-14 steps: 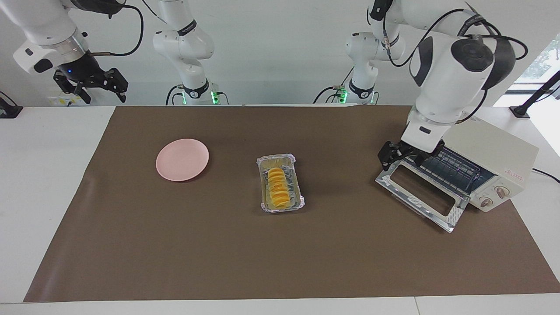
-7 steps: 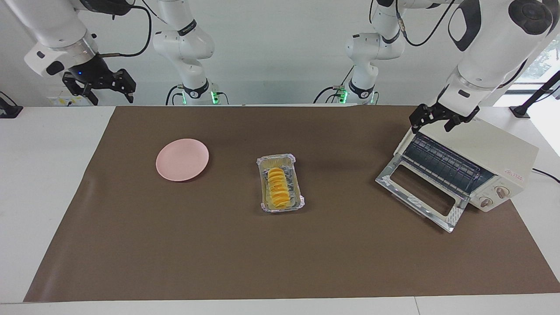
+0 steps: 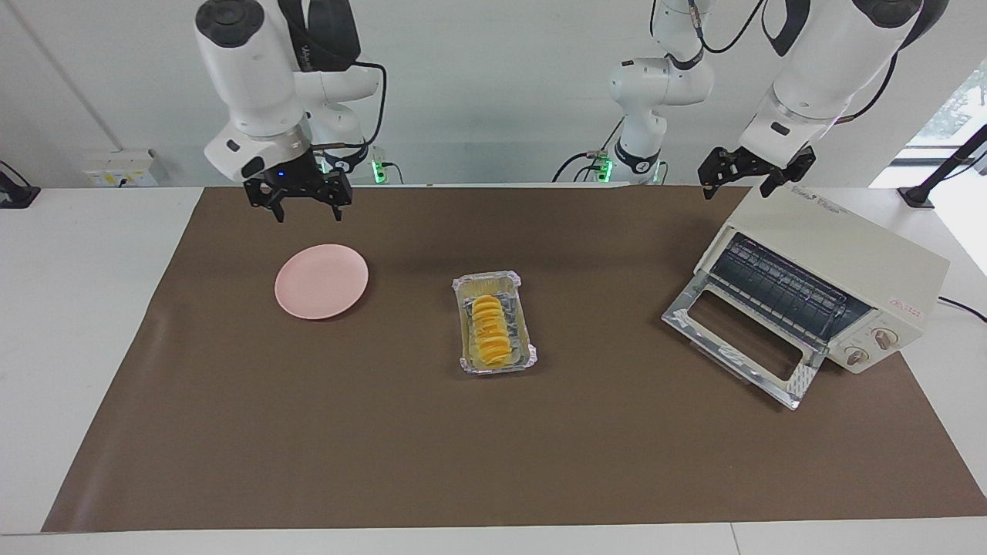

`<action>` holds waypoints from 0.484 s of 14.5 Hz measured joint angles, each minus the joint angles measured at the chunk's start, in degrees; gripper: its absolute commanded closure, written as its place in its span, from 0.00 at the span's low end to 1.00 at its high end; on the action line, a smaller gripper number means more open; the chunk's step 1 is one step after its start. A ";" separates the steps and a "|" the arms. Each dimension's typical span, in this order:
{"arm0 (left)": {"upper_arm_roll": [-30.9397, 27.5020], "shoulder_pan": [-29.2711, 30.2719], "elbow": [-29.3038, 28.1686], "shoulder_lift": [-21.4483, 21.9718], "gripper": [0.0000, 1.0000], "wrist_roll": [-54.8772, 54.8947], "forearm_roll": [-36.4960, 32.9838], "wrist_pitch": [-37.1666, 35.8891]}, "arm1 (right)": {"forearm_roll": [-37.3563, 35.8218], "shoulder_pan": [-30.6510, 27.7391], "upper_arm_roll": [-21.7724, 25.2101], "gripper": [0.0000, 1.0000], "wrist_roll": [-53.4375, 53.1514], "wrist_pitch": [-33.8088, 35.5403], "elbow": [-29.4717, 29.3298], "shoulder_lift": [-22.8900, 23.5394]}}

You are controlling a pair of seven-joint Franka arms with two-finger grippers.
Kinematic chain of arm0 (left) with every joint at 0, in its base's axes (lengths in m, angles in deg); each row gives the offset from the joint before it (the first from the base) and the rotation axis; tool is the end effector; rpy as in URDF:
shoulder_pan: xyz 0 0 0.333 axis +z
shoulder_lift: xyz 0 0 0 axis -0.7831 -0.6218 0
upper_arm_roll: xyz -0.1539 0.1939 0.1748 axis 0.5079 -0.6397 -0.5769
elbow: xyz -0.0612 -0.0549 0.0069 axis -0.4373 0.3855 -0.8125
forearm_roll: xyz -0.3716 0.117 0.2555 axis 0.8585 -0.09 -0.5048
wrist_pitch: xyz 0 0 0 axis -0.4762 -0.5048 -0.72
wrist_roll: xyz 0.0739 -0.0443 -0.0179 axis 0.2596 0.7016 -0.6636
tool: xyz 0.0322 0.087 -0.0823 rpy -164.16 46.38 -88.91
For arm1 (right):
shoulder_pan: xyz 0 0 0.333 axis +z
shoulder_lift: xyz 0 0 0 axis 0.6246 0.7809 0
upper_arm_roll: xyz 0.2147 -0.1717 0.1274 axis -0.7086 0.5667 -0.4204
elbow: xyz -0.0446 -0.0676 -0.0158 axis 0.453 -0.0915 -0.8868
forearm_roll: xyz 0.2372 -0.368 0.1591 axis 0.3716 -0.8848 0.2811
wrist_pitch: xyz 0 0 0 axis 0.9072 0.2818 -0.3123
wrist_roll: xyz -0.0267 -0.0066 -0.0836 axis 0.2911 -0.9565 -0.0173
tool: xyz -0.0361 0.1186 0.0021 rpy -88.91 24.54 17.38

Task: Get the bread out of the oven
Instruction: 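Reach the right gripper over to the foil tray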

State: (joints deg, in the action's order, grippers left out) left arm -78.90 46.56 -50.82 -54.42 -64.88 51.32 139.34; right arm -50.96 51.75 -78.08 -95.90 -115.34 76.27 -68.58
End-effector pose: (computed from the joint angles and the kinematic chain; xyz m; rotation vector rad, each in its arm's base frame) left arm 0.5942 -0.1023 0.5917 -3.0723 0.1283 0.2535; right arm 0.5942 0.1366 0.5059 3.0847 0.0409 -0.0841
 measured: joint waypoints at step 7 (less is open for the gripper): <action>-0.18 0.09 -0.99 0.21 0.00 0.46 0.00 0.72 | 2.63 9.36 0.00 0.00 -12.13 -13.19 -2.37 13.59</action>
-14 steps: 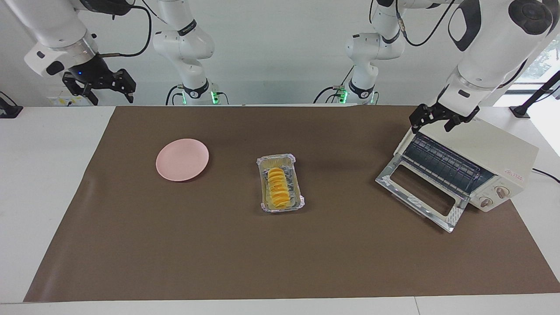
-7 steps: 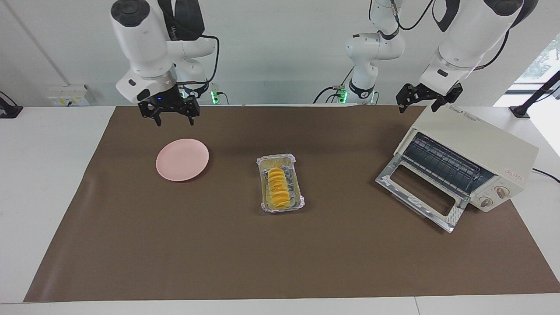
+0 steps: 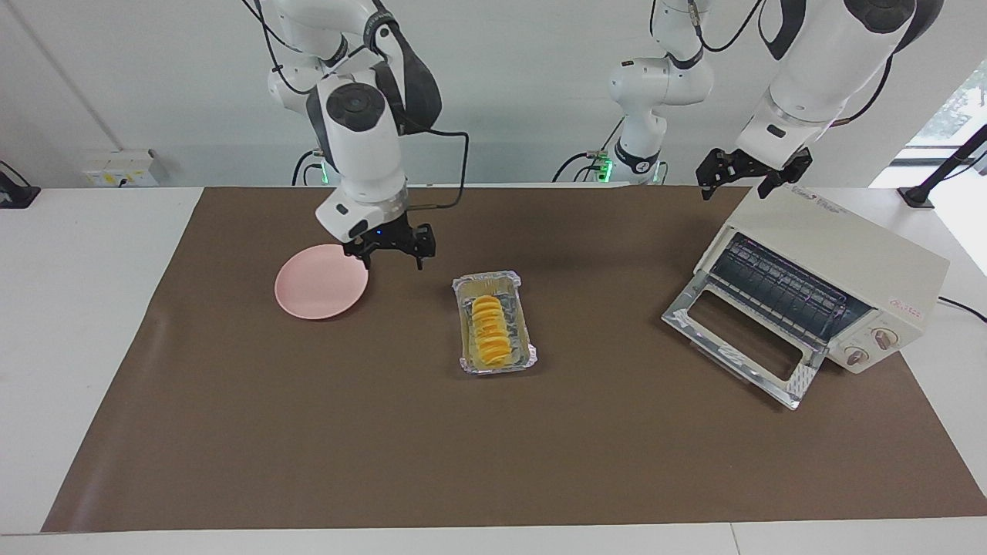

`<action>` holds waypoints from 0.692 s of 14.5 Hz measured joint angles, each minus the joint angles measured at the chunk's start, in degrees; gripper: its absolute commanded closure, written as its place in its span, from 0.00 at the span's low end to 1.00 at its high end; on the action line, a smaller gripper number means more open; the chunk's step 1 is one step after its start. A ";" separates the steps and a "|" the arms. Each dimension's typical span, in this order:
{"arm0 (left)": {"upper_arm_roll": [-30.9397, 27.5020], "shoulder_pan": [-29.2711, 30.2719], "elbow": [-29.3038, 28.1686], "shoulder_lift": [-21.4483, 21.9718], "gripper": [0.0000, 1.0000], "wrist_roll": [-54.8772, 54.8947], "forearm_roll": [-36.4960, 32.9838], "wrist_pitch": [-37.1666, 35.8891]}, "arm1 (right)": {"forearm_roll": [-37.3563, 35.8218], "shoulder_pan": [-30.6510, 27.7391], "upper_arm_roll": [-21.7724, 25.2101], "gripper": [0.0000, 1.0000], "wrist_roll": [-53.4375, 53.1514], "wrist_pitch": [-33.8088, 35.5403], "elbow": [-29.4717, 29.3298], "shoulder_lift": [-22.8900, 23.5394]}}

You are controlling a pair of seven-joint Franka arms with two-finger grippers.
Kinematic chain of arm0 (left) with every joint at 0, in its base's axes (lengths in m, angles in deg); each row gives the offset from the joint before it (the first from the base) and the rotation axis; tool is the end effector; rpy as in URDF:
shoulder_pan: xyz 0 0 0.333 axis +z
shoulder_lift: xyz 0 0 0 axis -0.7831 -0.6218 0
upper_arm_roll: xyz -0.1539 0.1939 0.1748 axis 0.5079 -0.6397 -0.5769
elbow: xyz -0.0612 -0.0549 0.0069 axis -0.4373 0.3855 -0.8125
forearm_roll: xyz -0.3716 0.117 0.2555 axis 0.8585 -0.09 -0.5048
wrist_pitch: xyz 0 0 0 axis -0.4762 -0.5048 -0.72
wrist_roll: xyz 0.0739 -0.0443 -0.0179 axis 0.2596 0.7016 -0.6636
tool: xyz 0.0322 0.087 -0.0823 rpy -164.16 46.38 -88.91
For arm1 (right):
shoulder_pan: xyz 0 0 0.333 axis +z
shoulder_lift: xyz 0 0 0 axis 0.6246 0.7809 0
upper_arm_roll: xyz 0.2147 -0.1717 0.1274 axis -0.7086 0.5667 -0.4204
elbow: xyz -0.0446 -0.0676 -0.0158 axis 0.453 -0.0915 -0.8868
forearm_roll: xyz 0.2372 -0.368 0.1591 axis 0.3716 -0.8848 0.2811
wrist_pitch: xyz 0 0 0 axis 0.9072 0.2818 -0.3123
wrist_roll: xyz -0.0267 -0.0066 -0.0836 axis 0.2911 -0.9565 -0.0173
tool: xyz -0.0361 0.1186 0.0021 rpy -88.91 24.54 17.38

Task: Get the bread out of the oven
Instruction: 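Reach the right gripper over to the foil tray, then grasp the rim of the foil tray with the right gripper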

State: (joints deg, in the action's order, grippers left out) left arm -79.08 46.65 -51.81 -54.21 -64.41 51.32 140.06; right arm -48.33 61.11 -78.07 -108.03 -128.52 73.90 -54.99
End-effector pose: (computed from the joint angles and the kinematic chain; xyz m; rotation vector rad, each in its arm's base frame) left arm 0.5947 -0.0996 0.5857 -3.0724 0.1343 0.2556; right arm 0.6221 0.2609 0.3944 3.1323 -0.0468 -0.0475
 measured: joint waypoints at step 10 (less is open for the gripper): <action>-0.10 0.02 -0.25 0.09 0.00 -0.16 0.00 0.23 | 1.27 4.29 0.39 0.00 -1.69 -6.25 -11.60 18.96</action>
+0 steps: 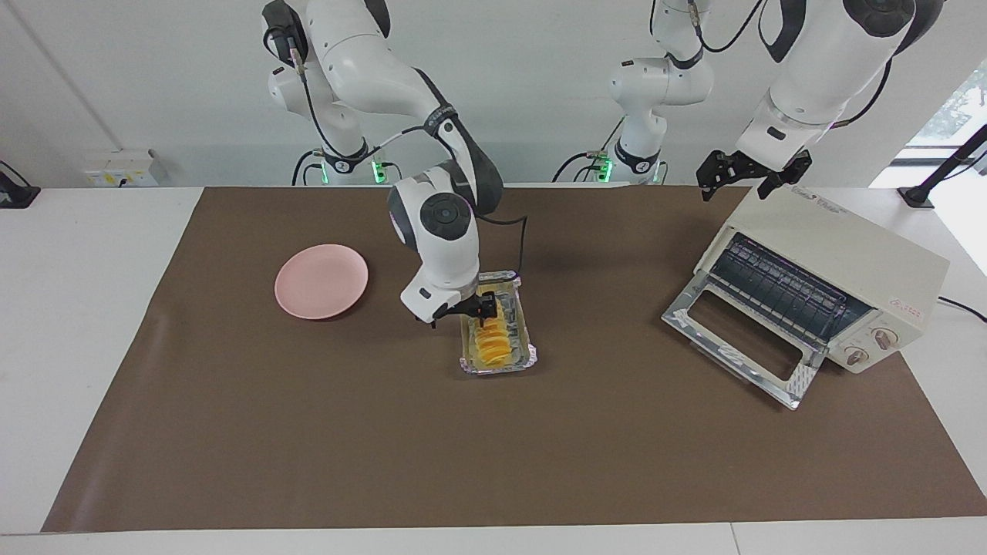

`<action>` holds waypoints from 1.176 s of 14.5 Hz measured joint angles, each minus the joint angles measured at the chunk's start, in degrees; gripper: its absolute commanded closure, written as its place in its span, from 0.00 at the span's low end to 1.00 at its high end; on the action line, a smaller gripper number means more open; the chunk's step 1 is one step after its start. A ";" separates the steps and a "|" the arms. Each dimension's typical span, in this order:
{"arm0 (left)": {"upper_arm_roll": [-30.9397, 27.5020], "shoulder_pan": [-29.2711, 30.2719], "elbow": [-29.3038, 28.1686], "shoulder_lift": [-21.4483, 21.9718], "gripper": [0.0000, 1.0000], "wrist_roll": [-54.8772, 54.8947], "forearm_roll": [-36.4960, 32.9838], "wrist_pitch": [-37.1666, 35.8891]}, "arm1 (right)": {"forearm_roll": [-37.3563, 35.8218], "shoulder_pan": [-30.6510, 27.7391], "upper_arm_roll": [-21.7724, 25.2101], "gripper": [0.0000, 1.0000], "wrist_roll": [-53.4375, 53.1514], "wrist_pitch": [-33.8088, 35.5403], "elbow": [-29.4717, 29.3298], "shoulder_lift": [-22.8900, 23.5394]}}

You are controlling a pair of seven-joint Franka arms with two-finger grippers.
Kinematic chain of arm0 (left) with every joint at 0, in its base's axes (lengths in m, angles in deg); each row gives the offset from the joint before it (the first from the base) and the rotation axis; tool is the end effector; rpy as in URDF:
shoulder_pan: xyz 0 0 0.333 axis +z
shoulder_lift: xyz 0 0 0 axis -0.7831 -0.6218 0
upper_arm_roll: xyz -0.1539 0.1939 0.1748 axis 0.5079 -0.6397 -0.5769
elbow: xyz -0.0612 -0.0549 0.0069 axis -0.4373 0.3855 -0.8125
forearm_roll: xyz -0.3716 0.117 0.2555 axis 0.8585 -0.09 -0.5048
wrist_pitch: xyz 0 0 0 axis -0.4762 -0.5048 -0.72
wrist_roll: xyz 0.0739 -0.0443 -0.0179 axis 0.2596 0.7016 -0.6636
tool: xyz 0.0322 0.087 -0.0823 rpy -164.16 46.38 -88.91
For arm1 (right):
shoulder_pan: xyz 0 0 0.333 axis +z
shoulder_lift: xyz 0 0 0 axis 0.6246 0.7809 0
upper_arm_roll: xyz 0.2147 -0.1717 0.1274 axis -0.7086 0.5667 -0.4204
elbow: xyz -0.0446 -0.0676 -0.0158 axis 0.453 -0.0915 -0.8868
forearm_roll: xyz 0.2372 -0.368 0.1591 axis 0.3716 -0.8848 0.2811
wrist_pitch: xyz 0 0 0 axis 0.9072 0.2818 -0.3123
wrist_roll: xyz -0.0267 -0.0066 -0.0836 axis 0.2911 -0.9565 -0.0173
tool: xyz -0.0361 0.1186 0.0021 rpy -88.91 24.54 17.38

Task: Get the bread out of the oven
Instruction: 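Grasp the rim of the foil tray with the right gripper, then drag the foil tray with the right gripper to beside the pink plate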

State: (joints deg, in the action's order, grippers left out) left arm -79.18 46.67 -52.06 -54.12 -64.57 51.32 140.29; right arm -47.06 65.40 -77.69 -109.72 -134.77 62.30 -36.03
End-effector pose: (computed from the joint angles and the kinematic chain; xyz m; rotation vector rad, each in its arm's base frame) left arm 0.5948 -0.0984 0.5846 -3.0729 0.1269 0.2537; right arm 0.6614 0.3341 0.2760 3.1376 -0.0026 -0.0865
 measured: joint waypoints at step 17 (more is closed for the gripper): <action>-0.48 0.03 0.00 0.17 0.00 -0.08 0.00 0.12 | -0.21 0.59 0.14 1.00 6.26 -4.03 0.67 1.58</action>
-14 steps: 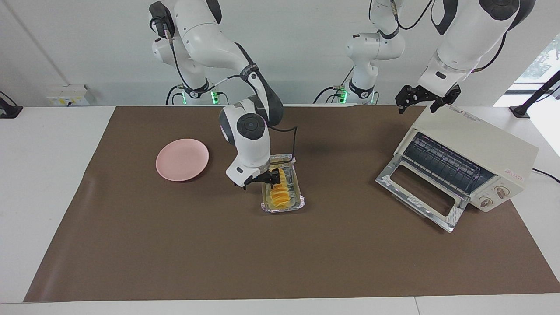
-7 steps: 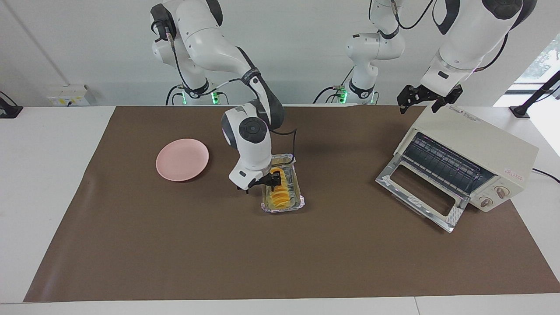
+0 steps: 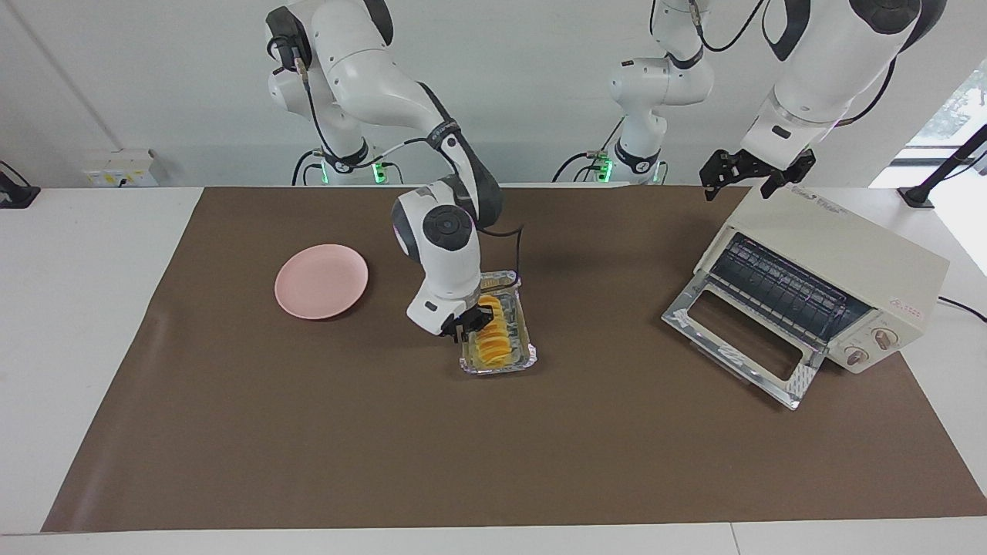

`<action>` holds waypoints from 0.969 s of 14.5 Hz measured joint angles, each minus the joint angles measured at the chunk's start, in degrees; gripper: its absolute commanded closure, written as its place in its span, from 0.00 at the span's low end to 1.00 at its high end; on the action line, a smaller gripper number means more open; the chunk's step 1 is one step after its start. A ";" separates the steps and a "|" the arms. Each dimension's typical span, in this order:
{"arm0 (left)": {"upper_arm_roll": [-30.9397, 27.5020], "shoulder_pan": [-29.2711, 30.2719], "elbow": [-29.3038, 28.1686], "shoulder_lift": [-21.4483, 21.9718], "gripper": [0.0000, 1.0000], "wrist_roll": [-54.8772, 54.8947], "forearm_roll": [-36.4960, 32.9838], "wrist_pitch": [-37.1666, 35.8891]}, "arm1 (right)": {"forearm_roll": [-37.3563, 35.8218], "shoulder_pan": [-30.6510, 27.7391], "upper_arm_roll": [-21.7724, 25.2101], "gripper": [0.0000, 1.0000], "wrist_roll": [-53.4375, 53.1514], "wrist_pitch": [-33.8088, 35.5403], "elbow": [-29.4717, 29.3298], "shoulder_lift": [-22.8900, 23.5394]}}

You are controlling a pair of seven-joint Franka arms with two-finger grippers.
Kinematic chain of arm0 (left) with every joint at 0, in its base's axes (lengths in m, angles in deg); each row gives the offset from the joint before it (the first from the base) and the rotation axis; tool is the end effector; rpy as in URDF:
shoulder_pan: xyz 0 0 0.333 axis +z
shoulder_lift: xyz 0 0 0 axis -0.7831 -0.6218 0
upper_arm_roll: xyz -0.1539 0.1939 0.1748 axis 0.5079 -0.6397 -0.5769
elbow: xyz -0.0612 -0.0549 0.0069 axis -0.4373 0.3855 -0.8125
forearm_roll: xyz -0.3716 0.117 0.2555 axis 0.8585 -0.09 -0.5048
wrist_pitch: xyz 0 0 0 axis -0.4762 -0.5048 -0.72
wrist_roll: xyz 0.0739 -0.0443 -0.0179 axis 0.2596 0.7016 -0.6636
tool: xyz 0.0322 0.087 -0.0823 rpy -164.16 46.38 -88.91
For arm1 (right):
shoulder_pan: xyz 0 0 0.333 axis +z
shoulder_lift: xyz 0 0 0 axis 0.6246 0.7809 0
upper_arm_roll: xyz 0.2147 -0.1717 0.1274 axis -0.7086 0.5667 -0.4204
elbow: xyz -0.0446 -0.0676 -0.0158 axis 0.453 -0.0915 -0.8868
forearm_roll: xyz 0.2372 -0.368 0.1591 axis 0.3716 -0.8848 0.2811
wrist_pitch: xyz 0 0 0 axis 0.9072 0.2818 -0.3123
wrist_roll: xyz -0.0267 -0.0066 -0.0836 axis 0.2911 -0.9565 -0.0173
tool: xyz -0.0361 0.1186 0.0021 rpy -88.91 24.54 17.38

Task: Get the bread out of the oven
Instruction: 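Drag the foil tray with the right gripper to beside the pink plate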

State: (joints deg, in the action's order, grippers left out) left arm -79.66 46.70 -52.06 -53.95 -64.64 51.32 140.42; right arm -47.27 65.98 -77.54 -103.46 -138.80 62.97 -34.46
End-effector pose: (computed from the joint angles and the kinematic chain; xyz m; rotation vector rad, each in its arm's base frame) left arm 0.5952 -0.0930 0.5866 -3.0752 0.1114 0.2461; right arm 0.6623 0.3405 0.2555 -3.1284 -0.1819 0.0383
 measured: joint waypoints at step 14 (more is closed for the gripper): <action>0.00 0.00 0.00 0.00 0.00 -0.04 0.00 0.01 | 0.01 -13.14 0.85 1.00 10.22 15.94 -11.61 0.41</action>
State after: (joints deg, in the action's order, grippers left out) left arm -79.66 46.70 -52.06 -53.95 -64.69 51.32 140.43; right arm -47.25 52.85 -76.69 -93.24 -122.86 51.36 -34.05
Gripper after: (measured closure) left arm 0.000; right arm 0.987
